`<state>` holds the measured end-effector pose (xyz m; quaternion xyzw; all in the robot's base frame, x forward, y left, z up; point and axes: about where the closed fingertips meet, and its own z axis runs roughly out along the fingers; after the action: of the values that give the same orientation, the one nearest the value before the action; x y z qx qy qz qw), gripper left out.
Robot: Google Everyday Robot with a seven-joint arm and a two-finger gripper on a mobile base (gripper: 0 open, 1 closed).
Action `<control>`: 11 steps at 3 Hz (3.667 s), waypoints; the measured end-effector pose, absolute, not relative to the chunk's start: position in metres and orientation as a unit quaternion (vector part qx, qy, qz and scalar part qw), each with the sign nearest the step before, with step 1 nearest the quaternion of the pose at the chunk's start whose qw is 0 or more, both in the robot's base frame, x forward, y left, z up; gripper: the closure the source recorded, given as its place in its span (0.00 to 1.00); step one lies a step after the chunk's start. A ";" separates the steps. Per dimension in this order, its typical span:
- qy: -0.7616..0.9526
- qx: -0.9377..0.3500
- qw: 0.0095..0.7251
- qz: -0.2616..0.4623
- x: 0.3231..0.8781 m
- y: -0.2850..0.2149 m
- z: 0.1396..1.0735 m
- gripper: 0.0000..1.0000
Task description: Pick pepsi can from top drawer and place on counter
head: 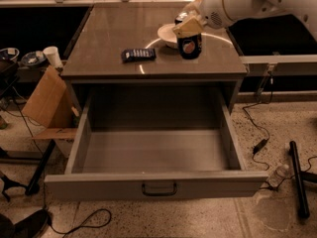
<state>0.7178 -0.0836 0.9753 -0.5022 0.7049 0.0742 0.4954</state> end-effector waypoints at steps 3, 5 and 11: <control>0.706 -0.376 0.577 0.165 0.759 -0.061 0.965 1.00; 0.702 -0.371 0.591 0.143 0.759 -0.052 0.946 1.00; 0.719 -0.359 0.588 0.090 0.763 -0.046 0.913 0.00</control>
Offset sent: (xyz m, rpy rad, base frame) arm 0.0499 0.0165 -0.0071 0.4164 -0.0135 -0.1329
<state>0.7626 -0.0460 0.9131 -0.3592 0.7193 0.0903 0.5877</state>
